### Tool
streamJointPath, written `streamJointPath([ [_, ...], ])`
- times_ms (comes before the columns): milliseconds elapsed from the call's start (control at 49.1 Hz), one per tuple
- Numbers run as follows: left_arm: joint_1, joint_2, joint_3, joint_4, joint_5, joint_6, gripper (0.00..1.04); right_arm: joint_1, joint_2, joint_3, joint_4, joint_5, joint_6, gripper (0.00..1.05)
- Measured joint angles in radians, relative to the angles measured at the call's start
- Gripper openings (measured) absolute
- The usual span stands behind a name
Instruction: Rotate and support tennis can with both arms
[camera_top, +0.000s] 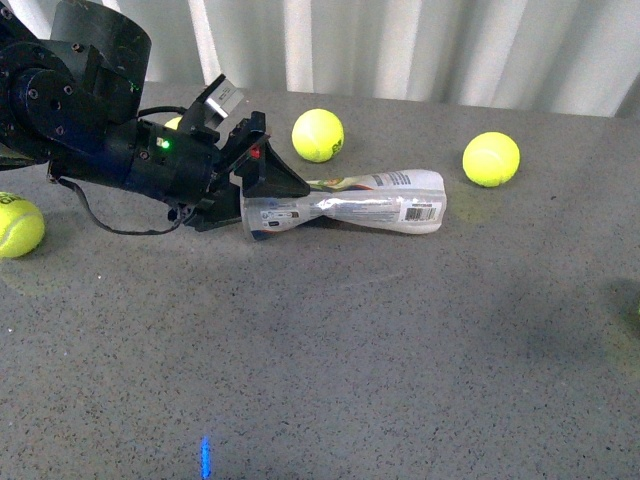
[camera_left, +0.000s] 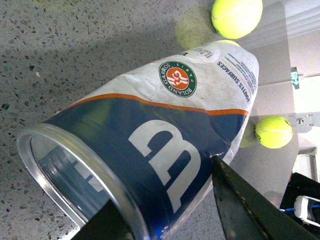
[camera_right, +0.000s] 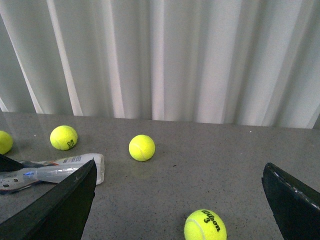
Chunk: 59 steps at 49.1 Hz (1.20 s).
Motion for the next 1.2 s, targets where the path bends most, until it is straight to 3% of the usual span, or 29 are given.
streamJointPath([
  [61, 0.000, -0.009, -0.016, 0.014, 0.028, -0.013, 0.29, 0.000, 0.000, 0.000, 0.000, 0.000, 0.000, 0.98],
  [285, -0.002, -0.106, -0.069, -0.013, 0.079, -0.014, 0.04, 0.000, 0.000, 0.000, 0.000, 0.000, 0.000, 0.98],
  [407, -0.002, -0.210, -0.095, -0.117, 0.061, 0.039, 0.04, 0.000, 0.000, 0.000, 0.000, 0.000, 0.000, 0.98],
  [550, 0.003, -0.382, -0.089, -0.401, -0.014, 0.203, 0.04, 0.000, 0.000, 0.000, 0.000, 0.000, 0.000, 0.98],
  [692, -0.046, -0.507, 0.098, -0.779, -0.175, 0.484, 0.04, 0.000, 0.000, 0.000, 0.000, 0.000, 0.000, 0.98],
  [835, -0.188, -0.518, 0.341, -1.177, -0.393, 0.793, 0.04, 0.000, 0.000, 0.000, 0.000, 0.000, 0.000, 0.98],
  [896, -0.232, -0.496, 0.402, -1.278, -0.466, 0.870, 0.04, 0.000, 0.000, 0.000, 0.000, 0.000, 0.000, 0.98],
  [1038, -0.294, -0.405, 0.523, -1.386, -0.615, 0.941, 0.04, 0.000, 0.000, 0.000, 0.000, 0.000, 0.000, 0.98],
  [1201, -0.304, -0.296, 0.546, -1.392, -0.760, 1.004, 0.04, 0.000, 0.000, 0.000, 0.000, 0.000, 0.000, 0.98],
])
